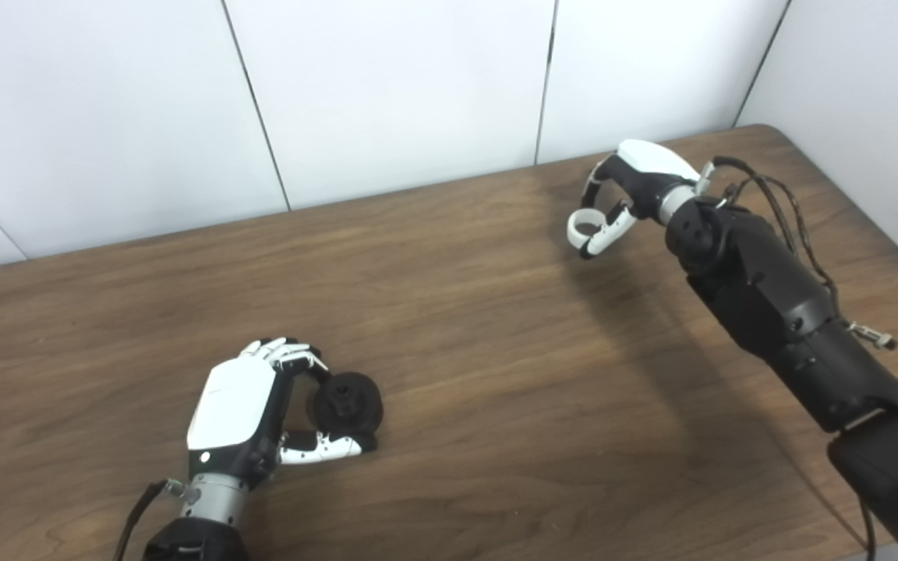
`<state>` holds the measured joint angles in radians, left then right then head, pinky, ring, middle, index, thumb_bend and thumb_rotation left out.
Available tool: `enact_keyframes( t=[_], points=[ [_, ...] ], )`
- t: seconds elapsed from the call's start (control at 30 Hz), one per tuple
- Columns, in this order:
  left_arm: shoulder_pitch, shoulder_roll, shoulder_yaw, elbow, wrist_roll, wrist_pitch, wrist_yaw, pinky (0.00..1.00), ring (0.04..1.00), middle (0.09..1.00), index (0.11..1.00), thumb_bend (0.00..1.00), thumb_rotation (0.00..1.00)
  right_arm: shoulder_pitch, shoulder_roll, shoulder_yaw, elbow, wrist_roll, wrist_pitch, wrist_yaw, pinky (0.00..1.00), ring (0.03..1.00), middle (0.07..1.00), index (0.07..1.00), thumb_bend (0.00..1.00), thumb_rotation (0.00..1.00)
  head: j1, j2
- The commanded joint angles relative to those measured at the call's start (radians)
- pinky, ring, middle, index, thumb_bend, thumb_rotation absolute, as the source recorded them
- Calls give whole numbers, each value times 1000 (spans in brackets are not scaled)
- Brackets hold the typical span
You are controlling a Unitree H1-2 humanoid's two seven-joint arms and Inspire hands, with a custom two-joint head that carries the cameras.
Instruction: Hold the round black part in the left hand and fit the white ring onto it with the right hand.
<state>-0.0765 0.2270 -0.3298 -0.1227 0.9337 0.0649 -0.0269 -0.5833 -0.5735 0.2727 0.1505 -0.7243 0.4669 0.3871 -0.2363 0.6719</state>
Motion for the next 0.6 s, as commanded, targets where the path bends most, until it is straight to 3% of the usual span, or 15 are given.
enact_keyframes(
  t=[0.0,0.37,0.57],
  points=[
    [-14,-2,-3,-21,12,-4,9,908,857,761,484,522,50,-38,-19,-14,-74,-35,2,26,1000,1000,857,486,524,135,5,2],
    [-3,-22,-20,-32,31,10,8,913,855,756,484,523,51,-2,95,-84,-382,-138,3,303,992,1000,873,485,523,133,79,11],
    [2,-40,-33,-30,46,16,20,911,855,758,484,522,51,25,154,-61,-537,-148,2,377,1000,1000,887,485,524,135,133,17]
  ],
)
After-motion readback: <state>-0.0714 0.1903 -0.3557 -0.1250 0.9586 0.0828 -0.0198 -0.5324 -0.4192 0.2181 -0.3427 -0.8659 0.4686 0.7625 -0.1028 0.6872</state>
